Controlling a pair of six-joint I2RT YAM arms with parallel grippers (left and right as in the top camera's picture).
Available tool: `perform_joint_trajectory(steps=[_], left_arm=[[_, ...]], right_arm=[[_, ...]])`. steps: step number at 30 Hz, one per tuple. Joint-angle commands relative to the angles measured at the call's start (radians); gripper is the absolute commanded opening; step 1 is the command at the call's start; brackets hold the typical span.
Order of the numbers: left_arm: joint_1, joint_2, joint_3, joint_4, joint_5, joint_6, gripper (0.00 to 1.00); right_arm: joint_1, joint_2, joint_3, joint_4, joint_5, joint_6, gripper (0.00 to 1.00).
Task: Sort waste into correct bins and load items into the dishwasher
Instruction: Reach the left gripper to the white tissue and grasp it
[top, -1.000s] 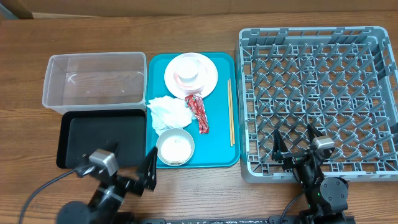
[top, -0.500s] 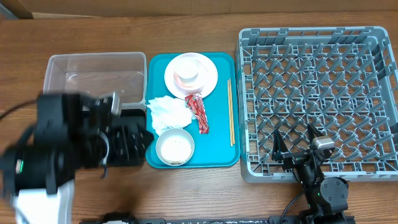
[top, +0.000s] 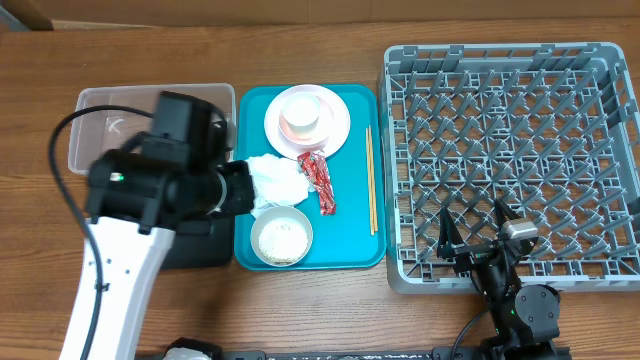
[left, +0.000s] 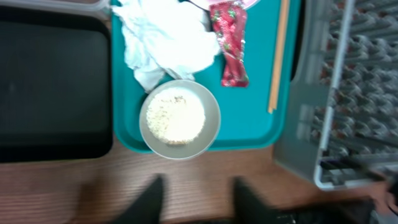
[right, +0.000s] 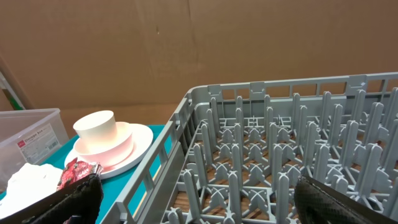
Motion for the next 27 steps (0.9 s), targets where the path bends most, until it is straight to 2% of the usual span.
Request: perform_joint_trajectory(steps=[1, 8, 10, 11, 15, 21, 27], left_arm=[[-0.078, 0.026, -0.051, 0.060, -0.208, -0.126, 0.56], [-0.113, 0.131, -0.156, 0.235, -0.244, -0.174, 0.60], [-0.113, 0.177, -0.164, 0.262, -0.245, -0.173, 0.68], [-0.113, 0.201, -0.164, 0.274, -0.244, -0.173, 0.69], [-0.114, 0.309, -0.164, 0.336, -0.233, -0.174, 0.65], [-0.118, 0.417, -0.164, 0.385, -0.222, -0.173, 0.70], [-0.118, 0.515, -0.166, 0.448, -0.225, -0.173, 0.70]], right_arm=[[0.003, -0.009, -0.010, 0.006, 0.002, -0.003, 1.00], [0.003, -0.009, -0.010, 0.007, 0.002, -0.003, 1.00], [0.003, -0.009, -0.010, 0.007, 0.002, -0.003, 1.00], [0.003, -0.009, -0.010, 0.007, 0.002, -0.003, 1.00], [0.003, -0.009, -0.010, 0.007, 0.002, -0.003, 1.00], [0.003, -0.009, -0.010, 0.006, 0.002, -0.003, 1.00], [0.003, -0.009, -0.010, 0.007, 0.002, -0.003, 1.00]])
